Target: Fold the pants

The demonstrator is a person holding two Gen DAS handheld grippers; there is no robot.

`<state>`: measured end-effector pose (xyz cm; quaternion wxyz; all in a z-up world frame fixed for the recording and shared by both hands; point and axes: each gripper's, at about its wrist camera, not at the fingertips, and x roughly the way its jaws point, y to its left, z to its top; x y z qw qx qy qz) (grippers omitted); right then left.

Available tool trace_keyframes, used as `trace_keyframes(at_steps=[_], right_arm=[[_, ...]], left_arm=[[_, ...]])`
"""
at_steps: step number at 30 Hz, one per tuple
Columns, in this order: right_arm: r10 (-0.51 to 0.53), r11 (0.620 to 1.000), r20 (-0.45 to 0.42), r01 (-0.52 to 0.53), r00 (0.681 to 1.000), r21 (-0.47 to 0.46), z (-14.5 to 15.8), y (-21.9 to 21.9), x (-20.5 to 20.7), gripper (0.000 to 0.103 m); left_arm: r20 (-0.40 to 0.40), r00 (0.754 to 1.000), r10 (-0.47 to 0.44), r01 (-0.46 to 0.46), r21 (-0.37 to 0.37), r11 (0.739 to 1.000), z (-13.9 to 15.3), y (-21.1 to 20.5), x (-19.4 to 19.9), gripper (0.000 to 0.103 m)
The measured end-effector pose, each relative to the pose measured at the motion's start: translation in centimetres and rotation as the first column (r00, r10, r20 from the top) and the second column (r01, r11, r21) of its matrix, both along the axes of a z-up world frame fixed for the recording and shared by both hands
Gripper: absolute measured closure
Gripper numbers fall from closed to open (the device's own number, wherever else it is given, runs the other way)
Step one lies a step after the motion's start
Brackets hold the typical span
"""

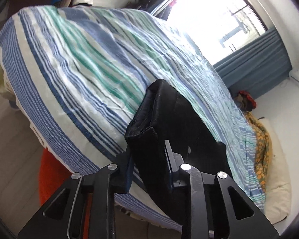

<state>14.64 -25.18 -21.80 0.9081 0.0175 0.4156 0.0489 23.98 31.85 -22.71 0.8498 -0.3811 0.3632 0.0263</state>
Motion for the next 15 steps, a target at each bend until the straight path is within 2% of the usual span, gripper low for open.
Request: trace_keyframes(at_steps=[2, 4, 6, 8, 10, 12, 15], right_arm=[[-0.009, 1.0, 0.007, 0.009, 1.0, 0.002, 0.1, -0.3, 0.1, 0.009], [-0.025, 1.0, 0.022, 0.025, 0.999, 0.003, 0.3, -0.7, 0.1, 0.009], [-0.042, 0.999, 0.038, 0.041, 0.998, 0.018, 0.5, -1.1, 0.2, 0.009], [-0.06, 0.998, 0.049, 0.058, 0.997, 0.035, 0.8, -1.6, 0.3, 0.009], [-0.076, 0.996, 0.058, 0.073, 0.995, 0.053, 0.9, -2.1, 0.3, 0.009], [-0.092, 0.994, 0.067, 0.088, 0.993, 0.067, 1.2, -2.5, 0.4, 0.009], [-0.11, 0.991, 0.08, 0.103, 0.991, 0.081, 1.6, -3.1, 0.3, 0.009]], left_arm=[[0.017, 0.999, -0.041, 0.04, 0.088, 0.995, 2.8, -1.5, -0.2, 0.079], [0.046, 0.993, -0.109, 0.098, 0.195, 0.976, 6.4, -4.2, -0.3, 0.079], [0.077, 0.979, -0.189, 0.16, 0.289, 0.944, 9.9, -7.4, -0.4, 0.079], [0.108, 0.95, -0.292, 0.235, 0.366, 0.9, 13.0, -11.6, -0.3, 0.079], [0.134, 0.9, -0.415, 0.326, 0.427, 0.844, 15.5, -16.9, -0.2, 0.078], [0.133, 0.843, -0.522, 0.412, 0.465, 0.784, 16.5, -22.0, 0.0, 0.077], [0.105, 0.746, -0.658, 0.543, 0.476, 0.692, 15.8, -29.9, 0.5, 0.076]])
